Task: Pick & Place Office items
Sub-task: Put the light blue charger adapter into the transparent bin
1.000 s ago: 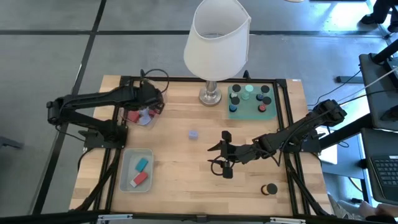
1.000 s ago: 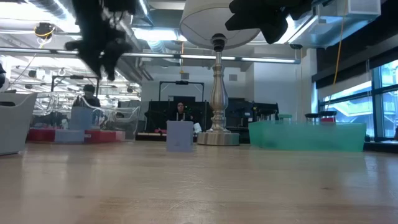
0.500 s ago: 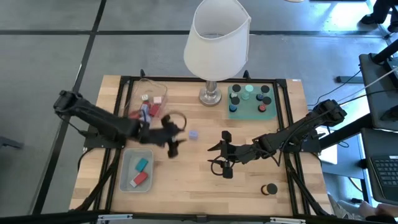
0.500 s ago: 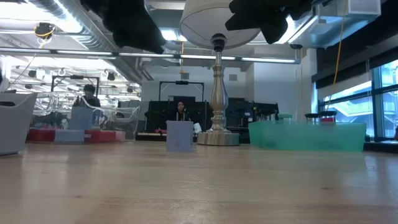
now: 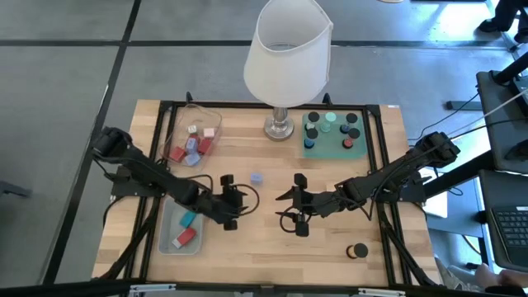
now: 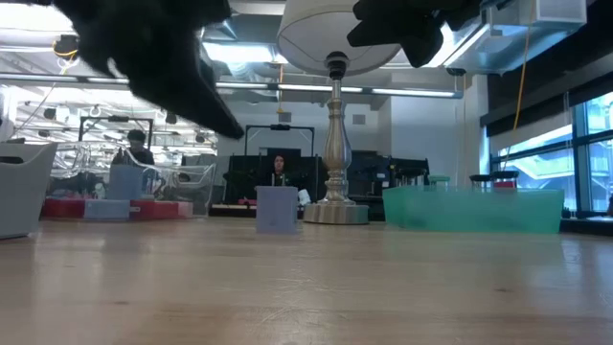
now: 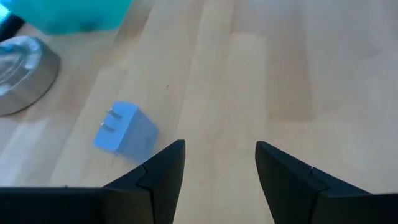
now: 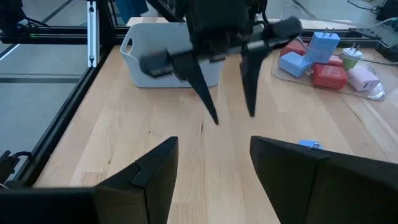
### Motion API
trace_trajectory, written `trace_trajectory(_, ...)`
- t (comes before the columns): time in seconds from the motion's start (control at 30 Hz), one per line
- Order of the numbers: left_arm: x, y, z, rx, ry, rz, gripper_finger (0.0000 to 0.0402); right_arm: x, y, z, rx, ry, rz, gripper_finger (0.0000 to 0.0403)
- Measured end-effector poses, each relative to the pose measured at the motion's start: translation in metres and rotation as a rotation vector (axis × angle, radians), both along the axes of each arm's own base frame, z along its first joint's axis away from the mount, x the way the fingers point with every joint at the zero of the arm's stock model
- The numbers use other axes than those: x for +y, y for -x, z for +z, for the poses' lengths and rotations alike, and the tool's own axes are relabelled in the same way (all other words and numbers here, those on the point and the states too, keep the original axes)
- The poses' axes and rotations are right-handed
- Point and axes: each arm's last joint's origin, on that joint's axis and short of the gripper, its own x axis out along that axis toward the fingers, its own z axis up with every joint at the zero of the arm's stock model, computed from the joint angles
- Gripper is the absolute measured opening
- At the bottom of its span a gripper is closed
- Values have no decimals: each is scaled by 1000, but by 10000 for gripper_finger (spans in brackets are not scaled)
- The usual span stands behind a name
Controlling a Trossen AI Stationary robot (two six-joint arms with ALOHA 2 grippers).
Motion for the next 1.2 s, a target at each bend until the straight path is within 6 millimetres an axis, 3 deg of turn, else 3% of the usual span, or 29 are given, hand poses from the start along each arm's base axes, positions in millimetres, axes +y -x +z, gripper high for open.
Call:
trace_trajectory(0.13,0,-3,-11,27,-87,23,193,0,0,0,0,0,0,204)
trace_trajectory(0.43,0,-4,-10,38,-142,-27,213,0,0,0,-1,1,-1,204)
trace_trajectory(0.67,3,-3,-12,62,-160,-28,250,0,0,0,-1,1,-3,204)
trace_trajectory(0.93,38,-13,-13,99,-172,78,326,0,0,0,-1,1,-3,204)
trace_trajectory(1.2,81,-23,-16,168,-42,40,335,0,0,0,-1,1,-3,204)
